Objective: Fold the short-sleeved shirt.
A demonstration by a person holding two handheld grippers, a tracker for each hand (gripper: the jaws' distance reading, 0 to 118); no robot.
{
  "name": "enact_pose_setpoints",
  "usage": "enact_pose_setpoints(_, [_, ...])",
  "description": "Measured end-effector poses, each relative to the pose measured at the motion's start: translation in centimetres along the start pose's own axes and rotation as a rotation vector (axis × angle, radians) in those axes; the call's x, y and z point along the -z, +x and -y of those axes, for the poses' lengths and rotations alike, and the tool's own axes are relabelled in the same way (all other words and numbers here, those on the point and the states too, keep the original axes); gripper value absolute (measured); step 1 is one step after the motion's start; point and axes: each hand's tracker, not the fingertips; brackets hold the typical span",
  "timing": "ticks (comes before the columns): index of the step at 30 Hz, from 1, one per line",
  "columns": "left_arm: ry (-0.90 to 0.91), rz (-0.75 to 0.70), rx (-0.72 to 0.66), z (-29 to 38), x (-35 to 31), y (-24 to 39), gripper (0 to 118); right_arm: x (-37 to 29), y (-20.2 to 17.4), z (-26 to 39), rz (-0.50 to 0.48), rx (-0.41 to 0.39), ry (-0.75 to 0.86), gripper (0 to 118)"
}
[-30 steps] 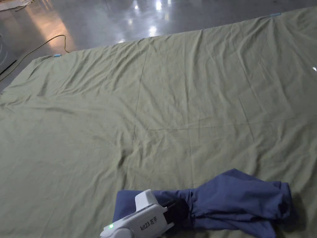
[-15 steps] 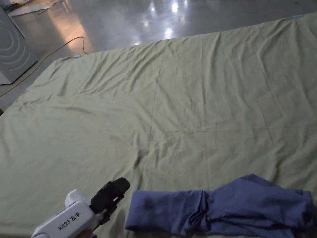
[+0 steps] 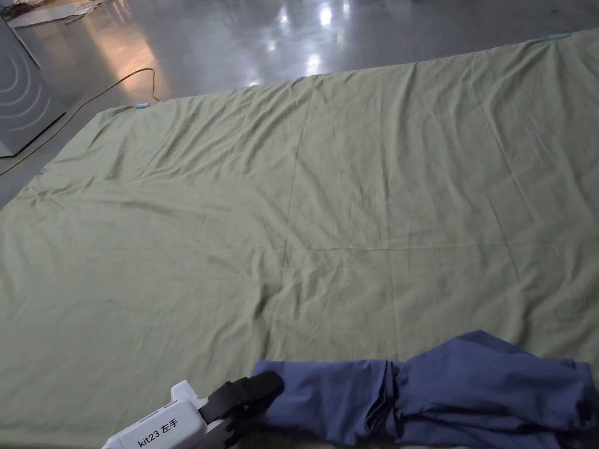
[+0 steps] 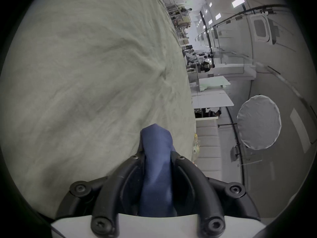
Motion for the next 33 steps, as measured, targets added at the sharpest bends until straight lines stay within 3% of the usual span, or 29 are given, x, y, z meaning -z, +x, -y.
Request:
enact_pose_setpoints(8, [0.106, 0.022, 0.156, 1.1, -5.2, 4.9, 20, -0.4, -0.8, -0.6, 0.005, -0.07, 0.007, 1])
enact_pose_setpoints(13, [0.16, -0.213, 0.492, 4.0, -4.9, 6.8, 20, -0.3, -0.6, -0.6, -0.009, -0.061, 0.016, 1])
enact_pose_setpoints(15, [0.129, -0.233, 0.624, 7.1, -3.6, 8.1, 20, -0.2, -0.7, -0.5, -0.012, -0.059, 0.016, 1])
enact_pose_setpoints(19, [0.094, -0.21, 0.761, 14.1, 2.7, 12.0, 20, -0.4, -1.1, -0.6, -0.021, -0.032, 0.034, 1])
enact_pose_setpoints(23, [0.017, -0.304, 0.827, 18.1, 11.6, 11.0, 20, -1.1, -1.0, -0.5, -0.022, -0.04, 0.065, 1])
enact_pose_setpoints(25, [-0.039, -0.364, 0.939, 22.2, 16.0, 8.6, 20, -1.4, -0.9, -0.6, -0.015, -0.044, 0.069, 1])
enact_pose_setpoints(29, [-0.1, -0.372, 0.989, 25.9, 20.6, 6.7, 22, -2.0, -0.2, -0.2, -0.008, -0.039, 0.076, 1])
enact_pose_setpoints(31, [-0.101, -0.364, 1.008, 26.2, 21.6, 5.9, 37, -2.0, 0.1, 0.3, 0.01, -0.042, 0.081, 1])
enact_pose_setpoints(33, [-0.166, -0.277, 0.974, 26.2, 19.5, 7.6, 66, -2.0, 0.5, 0.4, 0.019, -0.042, 0.068, 1])
